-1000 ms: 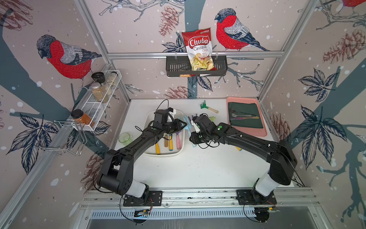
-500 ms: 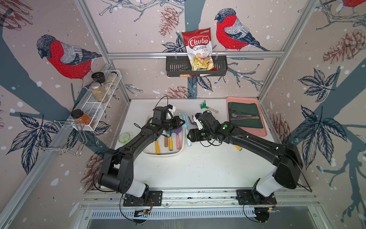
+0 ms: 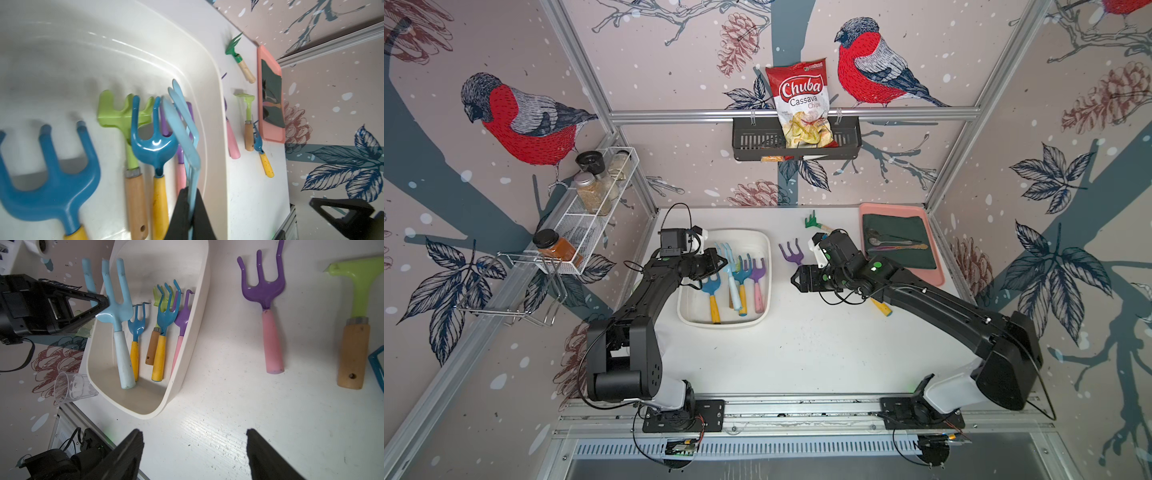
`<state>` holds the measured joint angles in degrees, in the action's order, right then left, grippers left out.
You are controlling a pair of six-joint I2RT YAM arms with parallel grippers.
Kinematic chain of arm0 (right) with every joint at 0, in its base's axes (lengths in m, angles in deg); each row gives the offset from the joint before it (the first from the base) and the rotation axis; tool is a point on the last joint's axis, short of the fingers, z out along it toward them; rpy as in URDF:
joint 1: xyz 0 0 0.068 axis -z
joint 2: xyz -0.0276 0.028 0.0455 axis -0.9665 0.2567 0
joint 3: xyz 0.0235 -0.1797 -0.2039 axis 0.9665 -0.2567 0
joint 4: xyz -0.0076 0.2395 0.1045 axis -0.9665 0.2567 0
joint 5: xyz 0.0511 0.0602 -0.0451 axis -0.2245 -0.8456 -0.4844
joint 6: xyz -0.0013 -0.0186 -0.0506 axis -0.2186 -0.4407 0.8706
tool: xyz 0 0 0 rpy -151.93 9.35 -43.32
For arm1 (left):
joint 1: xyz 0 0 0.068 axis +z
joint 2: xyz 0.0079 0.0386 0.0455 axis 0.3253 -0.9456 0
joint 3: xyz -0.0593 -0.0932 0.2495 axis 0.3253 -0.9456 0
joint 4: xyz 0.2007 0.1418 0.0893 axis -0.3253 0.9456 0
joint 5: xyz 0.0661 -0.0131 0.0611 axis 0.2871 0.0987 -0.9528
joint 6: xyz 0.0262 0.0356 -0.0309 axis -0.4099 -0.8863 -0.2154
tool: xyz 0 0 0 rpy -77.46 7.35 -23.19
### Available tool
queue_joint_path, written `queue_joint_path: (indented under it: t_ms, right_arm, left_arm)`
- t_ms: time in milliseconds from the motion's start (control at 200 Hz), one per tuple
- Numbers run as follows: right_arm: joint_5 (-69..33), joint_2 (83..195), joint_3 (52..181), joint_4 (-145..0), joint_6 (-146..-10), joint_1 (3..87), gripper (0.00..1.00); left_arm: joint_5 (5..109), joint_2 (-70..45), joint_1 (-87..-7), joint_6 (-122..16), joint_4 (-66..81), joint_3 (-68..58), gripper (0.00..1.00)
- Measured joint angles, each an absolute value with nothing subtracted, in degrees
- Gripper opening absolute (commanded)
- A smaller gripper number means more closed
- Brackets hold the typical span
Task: Put the rake into the storage box
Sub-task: Place the rake in the storage box.
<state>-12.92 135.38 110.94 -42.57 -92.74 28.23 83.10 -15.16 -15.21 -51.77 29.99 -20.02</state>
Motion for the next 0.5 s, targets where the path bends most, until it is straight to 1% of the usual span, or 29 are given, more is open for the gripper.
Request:
queue_joint_path:
  t_ms: [500]
  right_arm:
    - [-13.3,135.4,110.7,-42.5,-92.5,28.5,0.81]
  left_arm:
    - [82.3,-24.6,-12.0,-61.3,35.6,-16.4,0.00]
